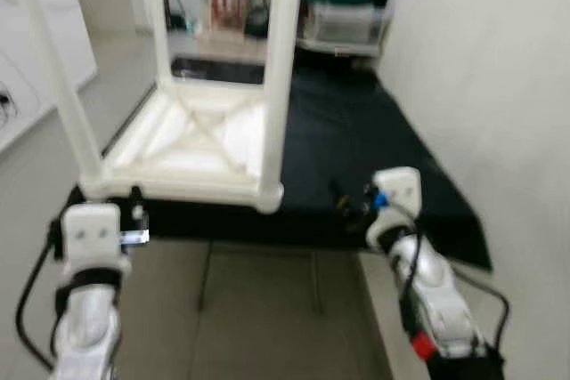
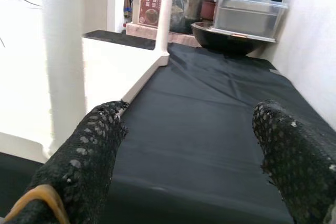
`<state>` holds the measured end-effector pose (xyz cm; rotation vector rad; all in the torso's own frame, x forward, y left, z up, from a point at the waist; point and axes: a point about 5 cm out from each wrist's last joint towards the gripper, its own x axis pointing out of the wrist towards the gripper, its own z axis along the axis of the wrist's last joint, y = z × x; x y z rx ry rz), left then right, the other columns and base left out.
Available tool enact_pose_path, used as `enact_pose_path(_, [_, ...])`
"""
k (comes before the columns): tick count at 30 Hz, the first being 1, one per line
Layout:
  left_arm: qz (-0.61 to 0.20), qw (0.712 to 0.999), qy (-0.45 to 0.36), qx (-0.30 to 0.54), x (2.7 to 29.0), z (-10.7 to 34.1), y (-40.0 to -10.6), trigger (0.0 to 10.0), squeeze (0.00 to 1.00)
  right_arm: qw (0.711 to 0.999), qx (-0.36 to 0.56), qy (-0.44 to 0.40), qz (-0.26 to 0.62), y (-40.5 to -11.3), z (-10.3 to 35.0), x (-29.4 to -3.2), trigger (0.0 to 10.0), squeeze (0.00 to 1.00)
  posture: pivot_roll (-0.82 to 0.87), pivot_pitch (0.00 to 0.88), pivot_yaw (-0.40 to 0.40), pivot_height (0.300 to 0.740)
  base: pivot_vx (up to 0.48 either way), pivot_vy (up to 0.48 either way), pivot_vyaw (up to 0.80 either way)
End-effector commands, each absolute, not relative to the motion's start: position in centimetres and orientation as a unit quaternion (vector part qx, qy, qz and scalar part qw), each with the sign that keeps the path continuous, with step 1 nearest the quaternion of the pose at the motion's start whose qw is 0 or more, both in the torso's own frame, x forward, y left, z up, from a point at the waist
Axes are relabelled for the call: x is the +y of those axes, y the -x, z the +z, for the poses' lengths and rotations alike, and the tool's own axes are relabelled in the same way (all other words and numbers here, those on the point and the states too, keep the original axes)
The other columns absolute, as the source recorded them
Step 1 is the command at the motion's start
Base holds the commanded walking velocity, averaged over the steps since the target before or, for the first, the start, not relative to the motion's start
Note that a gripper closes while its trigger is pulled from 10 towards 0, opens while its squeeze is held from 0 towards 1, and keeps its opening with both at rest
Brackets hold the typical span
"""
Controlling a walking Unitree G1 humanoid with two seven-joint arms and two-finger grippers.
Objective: Building children table
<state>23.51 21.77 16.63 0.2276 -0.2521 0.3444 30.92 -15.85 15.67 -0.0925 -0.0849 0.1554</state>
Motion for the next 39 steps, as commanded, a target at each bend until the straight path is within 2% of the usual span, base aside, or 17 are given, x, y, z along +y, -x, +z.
enact_pose_path(1, [0.176, 0.971, -0.112, -0.117, 22.1, 16.4, -23.6, 10.0, 0.0, 0.995, -0.035, 0.041, 0.079, -30.9, 15.3, -15.6, 10.0, 0.0, 0.06, 0.0, -0.1, 0.74, 0.0, 0.48, 0.0])
enact_pose_path(9, [0.169, 0.972, -0.115, -0.116, 21.9, 16.3, -23.7, 10.0, 0.0, 0.996, -0.036, 0.039, 0.065, -31.0, 15.3, -16.0, 10.0, 0.0, 0.06, 0.0, -0.095, 0.74, 0.0, 0.478, 0.0])
enact_pose_path(16, [0.141, 0.975, -0.12, -0.126, 20.8, 16.4, -24.2, 10.0, 0.0, 0.997, -0.04, 0.038, 0.056, -30.8, 15.6, -16.3, 10.0, 0.0, 0.05, 0.0, -0.087, 0.74, 0.0, 0.0, 0.0])
enact_pose_path(28, [0.13, 0.977, -0.117, -0.123, 20.5, 16.2, -24.5, 10.0, 0.0, 0.995, -0.061, 0.041, 0.066, -31.1, 16.8, -16.0, 10.0, 0.0, 0.05, 0.0, -0.088, 0.74, 0.0, 0.0, 0.0])
enact_pose_path(39, [0.125, 0.978, -0.117, -0.122, 20.1, 16.1, -24.8, 10.0, 0.0, 0.991, -0.11, 0.047, 0.058, -32.5, 20.3, -16.8, 10.0, 0.0, 0.04, 0.0, -0.092, 0.74, 0.0, 0.0, 0.0])
